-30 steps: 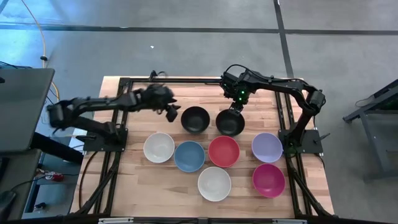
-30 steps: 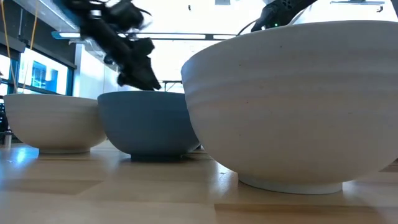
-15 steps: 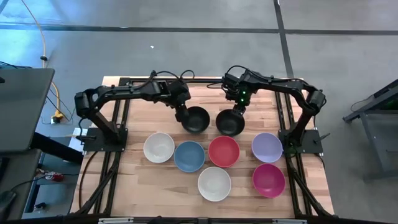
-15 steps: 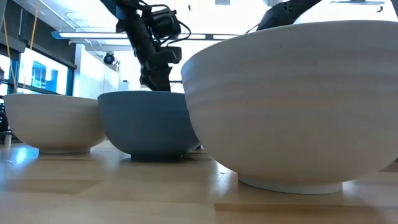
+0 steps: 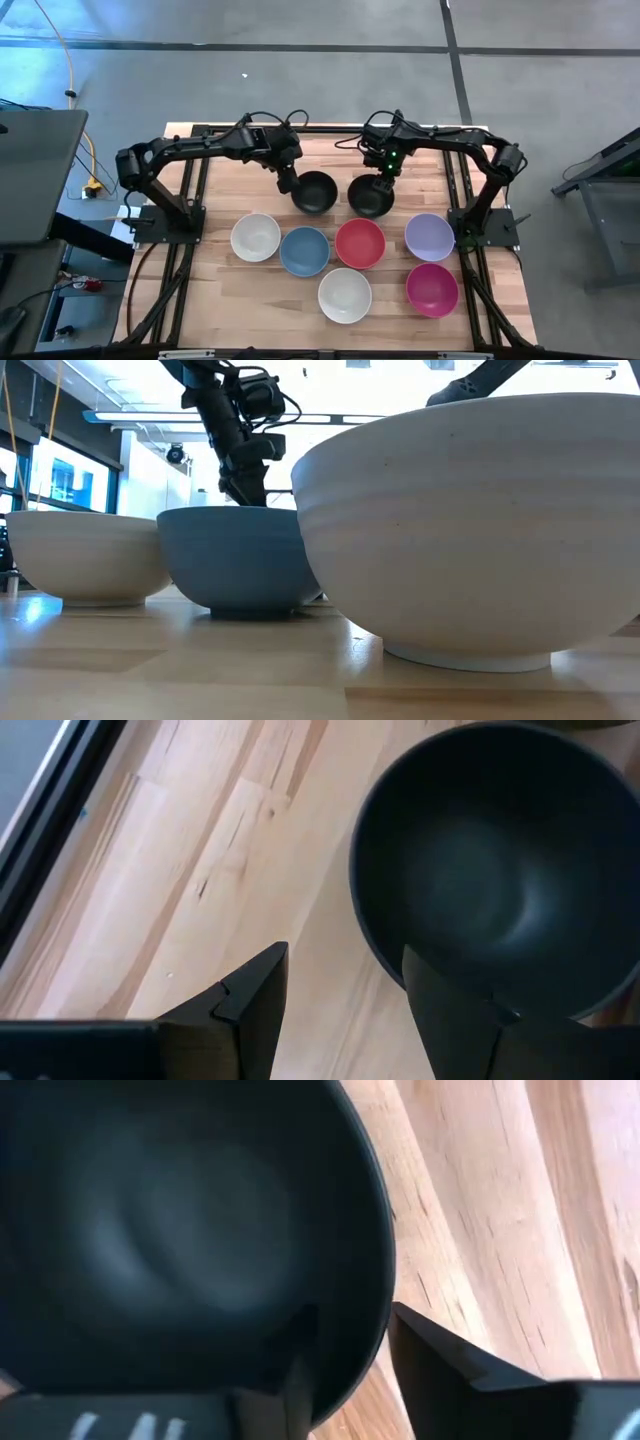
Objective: Nest bowls inside each other
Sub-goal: Stack the right black bowl on the orange bowl
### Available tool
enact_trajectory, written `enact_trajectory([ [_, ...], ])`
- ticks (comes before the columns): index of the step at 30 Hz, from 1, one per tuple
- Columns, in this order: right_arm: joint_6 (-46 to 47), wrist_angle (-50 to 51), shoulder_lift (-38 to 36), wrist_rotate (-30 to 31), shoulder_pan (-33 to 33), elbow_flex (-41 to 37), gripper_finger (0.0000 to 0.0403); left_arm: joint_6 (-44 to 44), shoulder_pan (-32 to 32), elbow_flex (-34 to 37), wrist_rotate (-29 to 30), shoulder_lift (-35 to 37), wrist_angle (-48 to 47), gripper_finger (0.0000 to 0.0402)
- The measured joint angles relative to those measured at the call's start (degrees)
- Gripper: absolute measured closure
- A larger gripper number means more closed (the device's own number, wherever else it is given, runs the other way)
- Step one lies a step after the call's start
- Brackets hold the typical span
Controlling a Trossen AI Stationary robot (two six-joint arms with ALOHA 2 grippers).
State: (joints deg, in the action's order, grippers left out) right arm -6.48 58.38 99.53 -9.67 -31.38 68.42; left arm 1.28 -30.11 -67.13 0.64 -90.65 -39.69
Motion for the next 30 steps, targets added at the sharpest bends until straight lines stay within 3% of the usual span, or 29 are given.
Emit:
enact_trajectory([
  [6, -0.04, -0.23, -0.18, -0.20, -1.35, 0.04, 0.0392, 0.50, 0.02, 0.00, -0.02, 0.00, 0.01, 0.0213],
  [24, 0.90, 3.07, -4.79, -0.29, -2.42, 0.09, 0.0402, 3.02, -3.56, 0.91, -2.18, -0.04, -0.65, 0.0213],
  [30, 3.49, 6.22, -10.30, -0.46, -2.40, 0.20, 0.0402, 2.03, -6.11, 2.87, -8.47, -0.11, 1.43, 0.0213],
])
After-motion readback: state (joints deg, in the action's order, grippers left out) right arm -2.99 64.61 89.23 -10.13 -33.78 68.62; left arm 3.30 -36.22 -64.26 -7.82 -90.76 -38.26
